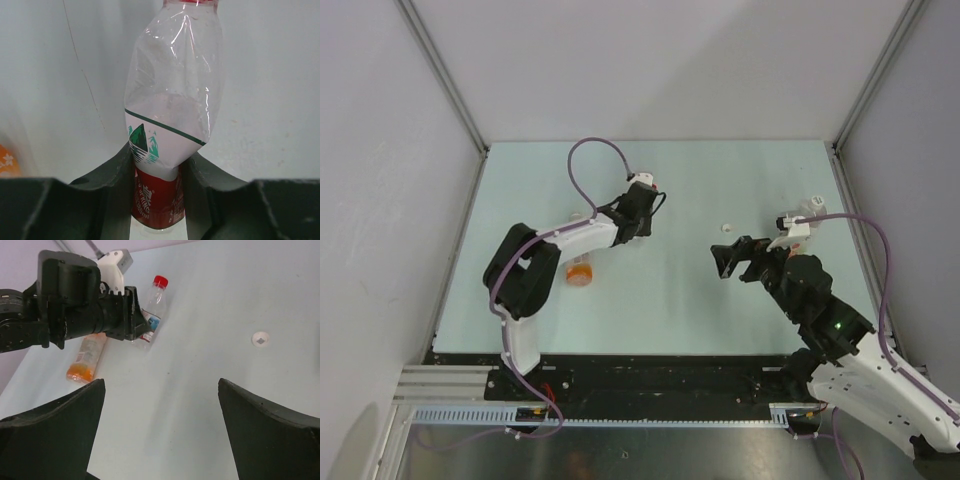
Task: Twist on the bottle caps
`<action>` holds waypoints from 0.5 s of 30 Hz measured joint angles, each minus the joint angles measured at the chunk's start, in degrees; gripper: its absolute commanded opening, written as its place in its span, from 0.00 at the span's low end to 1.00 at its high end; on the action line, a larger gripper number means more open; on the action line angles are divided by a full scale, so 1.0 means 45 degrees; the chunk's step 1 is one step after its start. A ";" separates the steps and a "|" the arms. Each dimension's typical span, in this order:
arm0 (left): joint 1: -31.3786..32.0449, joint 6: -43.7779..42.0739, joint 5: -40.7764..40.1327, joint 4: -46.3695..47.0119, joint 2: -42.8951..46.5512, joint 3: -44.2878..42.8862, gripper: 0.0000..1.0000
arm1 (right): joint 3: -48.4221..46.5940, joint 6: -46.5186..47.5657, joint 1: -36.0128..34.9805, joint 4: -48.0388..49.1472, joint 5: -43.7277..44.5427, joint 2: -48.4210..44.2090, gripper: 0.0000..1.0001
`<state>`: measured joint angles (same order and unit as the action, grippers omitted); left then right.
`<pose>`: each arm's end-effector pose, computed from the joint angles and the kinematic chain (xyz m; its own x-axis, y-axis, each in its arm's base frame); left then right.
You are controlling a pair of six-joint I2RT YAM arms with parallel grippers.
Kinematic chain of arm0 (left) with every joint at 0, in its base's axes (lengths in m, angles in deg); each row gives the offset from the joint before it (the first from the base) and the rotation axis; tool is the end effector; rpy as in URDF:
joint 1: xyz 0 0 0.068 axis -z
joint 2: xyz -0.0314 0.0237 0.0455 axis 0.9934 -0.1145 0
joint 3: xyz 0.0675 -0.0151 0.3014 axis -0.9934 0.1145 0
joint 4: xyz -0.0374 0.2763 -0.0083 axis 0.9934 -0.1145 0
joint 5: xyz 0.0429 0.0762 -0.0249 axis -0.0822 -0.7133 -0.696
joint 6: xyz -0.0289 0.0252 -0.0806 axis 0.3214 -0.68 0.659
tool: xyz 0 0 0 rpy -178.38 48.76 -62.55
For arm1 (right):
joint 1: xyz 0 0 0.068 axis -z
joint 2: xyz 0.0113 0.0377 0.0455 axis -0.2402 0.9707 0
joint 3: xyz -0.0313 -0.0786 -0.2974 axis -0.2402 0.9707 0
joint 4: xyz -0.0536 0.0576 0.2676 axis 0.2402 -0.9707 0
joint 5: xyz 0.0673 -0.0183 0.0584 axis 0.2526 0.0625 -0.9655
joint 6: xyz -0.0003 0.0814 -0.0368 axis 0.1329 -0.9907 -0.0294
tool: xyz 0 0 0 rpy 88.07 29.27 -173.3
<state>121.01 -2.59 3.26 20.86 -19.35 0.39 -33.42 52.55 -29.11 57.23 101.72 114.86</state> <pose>0.3892 -0.2650 0.1965 -0.6571 0.0791 -0.7496 0.1525 0.9879 -0.0295 0.1469 0.1029 0.3371 -0.2728 0.2564 -0.9273 -0.3428 0.8746 0.3427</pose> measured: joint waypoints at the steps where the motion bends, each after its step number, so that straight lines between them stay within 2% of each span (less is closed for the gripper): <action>1: -0.0049 0.0044 0.0005 -0.0189 -0.0248 -0.0151 0.36 | 0.0000 0.0005 0.0000 -0.0029 0.0092 0.0000 0.99; 15: -0.0160 0.0199 0.0515 -0.1151 -0.0840 -0.0427 0.87 | 0.0034 0.0272 0.0029 -0.0544 0.0957 0.0821 0.99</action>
<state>120.29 -1.70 5.57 15.68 -23.14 -1.53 -33.27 53.77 -28.98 54.78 106.02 118.56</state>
